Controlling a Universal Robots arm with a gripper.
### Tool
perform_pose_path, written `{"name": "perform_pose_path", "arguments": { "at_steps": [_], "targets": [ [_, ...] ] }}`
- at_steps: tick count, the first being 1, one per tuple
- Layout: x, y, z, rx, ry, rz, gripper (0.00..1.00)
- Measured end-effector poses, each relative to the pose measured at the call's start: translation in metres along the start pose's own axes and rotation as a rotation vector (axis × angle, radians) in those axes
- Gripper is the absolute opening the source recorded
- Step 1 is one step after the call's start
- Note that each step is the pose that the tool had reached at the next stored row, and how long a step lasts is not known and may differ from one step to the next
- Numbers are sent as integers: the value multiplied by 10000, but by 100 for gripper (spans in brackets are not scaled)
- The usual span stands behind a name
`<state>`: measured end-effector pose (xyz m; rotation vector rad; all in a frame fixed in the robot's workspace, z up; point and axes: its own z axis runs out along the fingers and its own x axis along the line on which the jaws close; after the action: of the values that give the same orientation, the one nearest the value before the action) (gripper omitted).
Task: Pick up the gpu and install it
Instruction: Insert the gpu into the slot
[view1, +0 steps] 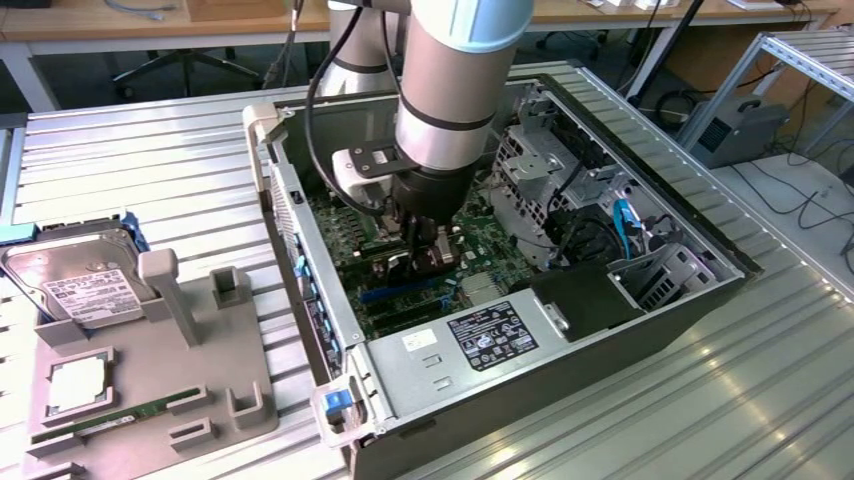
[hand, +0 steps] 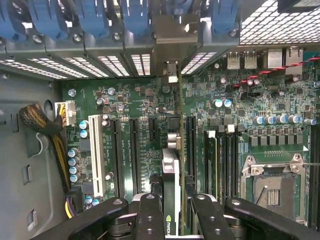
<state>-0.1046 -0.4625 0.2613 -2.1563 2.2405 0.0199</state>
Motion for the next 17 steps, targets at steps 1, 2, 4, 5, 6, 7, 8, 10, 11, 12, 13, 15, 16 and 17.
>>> {"name": "perform_pose_path", "arguments": {
  "at_steps": [1, 2, 4, 5, 6, 7, 8, 10, 11, 12, 13, 15, 16, 17],
  "targets": [
    [0, 1, 0, 0, 1, 0, 27],
    [0, 1, 0, -1, 1, 0, 27],
    [0, 1, 1, 0, 0, 0, 27],
    [0, 1, 5, 1, -2, 0, 27],
    [-1, 1, 14, 2, 2, 0, 27],
    [0, 2, 21, 1, 8, 0, 27],
    [1, 2, 23, 0, 11, 0, 27],
    [1, 2, 33, -1, 13, 0, 27],
    [1, 2, 34, 0, 11, 0, 27],
    [1, 2, 35, 1, 9, 0, 27],
    [1, 2, 41, 0, 9, 0, 27],
    [2, 2, 45, 0, 12, 0, 27],
    [1, 2, 46, -1, 12, 0, 27],
    [1, 2, 46, 0, 11, 1, 27]
  ]
}}
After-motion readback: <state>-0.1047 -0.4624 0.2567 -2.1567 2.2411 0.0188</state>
